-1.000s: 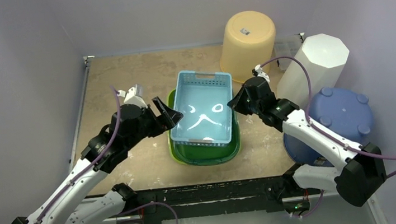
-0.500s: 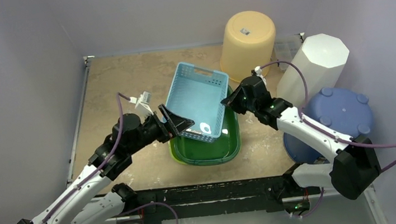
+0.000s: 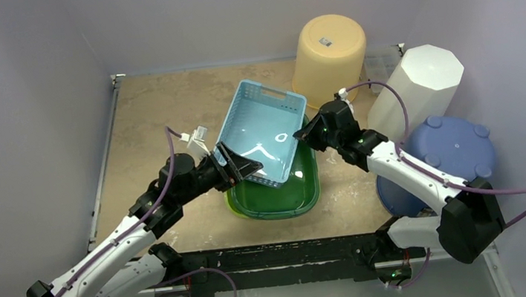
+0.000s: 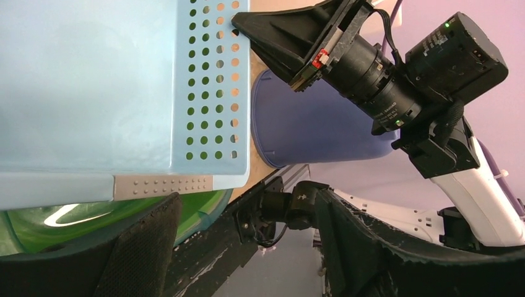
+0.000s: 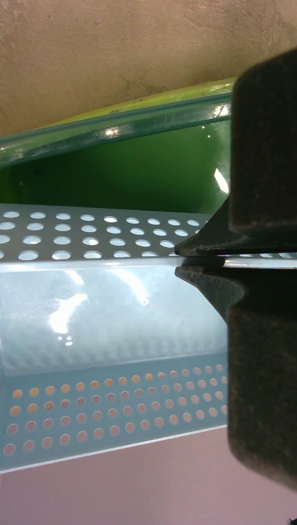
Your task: Turn the large container upside down
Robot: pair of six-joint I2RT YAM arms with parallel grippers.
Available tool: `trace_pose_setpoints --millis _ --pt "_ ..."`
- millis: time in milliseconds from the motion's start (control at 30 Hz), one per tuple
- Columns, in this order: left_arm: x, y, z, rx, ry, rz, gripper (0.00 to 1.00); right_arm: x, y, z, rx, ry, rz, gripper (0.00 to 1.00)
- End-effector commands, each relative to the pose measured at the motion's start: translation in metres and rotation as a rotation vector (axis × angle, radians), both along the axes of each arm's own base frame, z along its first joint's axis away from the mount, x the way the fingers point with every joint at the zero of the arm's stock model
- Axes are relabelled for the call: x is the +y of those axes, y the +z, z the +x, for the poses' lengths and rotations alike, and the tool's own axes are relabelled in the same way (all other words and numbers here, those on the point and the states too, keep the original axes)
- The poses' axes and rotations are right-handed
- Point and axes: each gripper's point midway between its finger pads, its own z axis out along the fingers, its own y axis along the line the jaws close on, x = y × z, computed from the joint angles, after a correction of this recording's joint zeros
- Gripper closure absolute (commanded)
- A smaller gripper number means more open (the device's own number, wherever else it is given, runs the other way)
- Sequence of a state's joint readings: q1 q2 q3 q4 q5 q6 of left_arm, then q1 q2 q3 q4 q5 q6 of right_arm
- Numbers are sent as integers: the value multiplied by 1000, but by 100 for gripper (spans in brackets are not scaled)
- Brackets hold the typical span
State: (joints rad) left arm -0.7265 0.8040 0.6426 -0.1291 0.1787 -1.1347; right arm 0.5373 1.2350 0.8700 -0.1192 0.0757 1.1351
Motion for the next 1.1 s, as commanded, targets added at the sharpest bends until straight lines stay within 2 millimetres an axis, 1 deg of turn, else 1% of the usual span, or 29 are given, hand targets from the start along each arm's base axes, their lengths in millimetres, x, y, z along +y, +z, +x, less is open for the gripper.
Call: trace_pose_setpoints --millis 0,100,233,367,500,633,733,800,867,933,1067 --pt "5 11 6 -36 24 33 22 8 23 10 -56 -12 75 100" --pt "9 3 4 -21 18 87 22 14 22 10 -52 16 91 100" --pt "11 -3 -1 -18 -7 123 21 24 13 10 -14 56 102 100" --pt "18 -7 3 -13 33 156 22 26 13 10 -15 64 110 100" --pt "21 0 11 -42 93 108 25 24 13 7 -15 68 104 100" --pt "19 2 18 -48 137 33 28 25 10 1 -4 80 122 100" --pt "15 7 22 -64 152 -37 30 27 9 -2 4 95 137 100" --pt "17 8 25 -73 175 -57 31 29 8 -6 9 112 140 100" --pt "21 9 27 -80 199 -62 32 29 11 -4 -16 114 148 100" --pt "25 22 33 -123 235 -96 34 29 13 -3 -27 105 162 100" --pt "28 36 36 -172 265 -151 43 31 11 -6 -19 106 186 100"
